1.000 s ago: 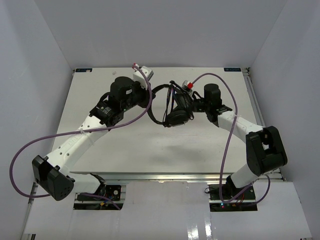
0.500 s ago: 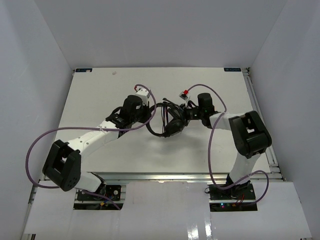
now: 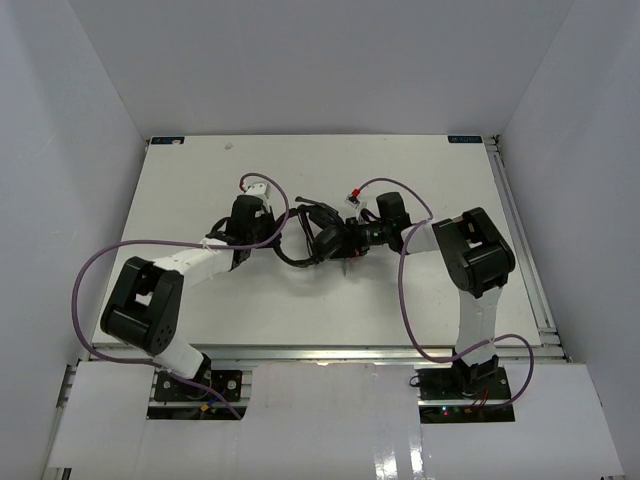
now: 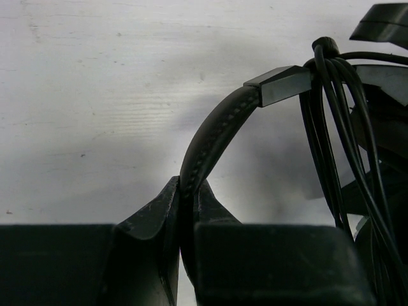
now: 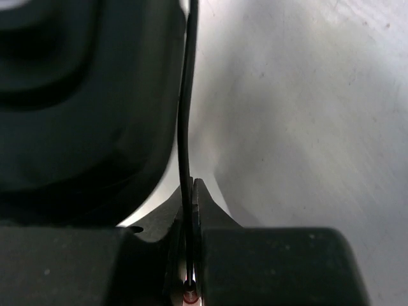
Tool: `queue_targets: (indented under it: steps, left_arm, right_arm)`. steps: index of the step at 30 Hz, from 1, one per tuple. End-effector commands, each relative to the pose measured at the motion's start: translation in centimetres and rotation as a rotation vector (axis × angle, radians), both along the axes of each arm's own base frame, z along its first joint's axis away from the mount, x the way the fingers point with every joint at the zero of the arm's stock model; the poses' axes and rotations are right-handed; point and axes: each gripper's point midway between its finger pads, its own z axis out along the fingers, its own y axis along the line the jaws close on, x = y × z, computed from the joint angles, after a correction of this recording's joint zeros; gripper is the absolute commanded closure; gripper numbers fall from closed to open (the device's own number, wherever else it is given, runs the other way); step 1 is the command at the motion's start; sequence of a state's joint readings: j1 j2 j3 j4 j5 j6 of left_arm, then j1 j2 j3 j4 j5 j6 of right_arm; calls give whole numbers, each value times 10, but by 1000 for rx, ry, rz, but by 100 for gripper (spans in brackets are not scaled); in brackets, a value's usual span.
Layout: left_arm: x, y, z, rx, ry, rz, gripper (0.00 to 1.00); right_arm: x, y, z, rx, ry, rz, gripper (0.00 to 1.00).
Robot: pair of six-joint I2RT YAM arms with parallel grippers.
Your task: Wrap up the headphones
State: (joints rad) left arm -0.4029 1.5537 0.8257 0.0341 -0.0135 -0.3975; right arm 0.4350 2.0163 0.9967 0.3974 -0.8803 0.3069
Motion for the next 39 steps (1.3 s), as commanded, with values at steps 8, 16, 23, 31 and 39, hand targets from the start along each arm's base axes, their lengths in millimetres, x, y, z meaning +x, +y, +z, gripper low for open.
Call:
queue_targets:
  steps: [8,16,23,31,39]
  left_arm:
    - [36,-7,-16,-113,46,83,100]
    - [47,-1,-29,-118,106,146,100]
    - [52,10,-23,-133,109,171,100]
    - [51,8,-17,-202,114,142,100]
    - [50,7,-16,-283,129,124,100]
  right_arm:
    - [1,9,-17,-32,90,-7,90]
    - [-1,8,-18,-32,102,-14,76]
    - [-3,4,-13,-37,84,-22,55]
    - [-3,3,-12,-35,84,-25,50]
    - [2,-4,-14,-29,131,-56,37]
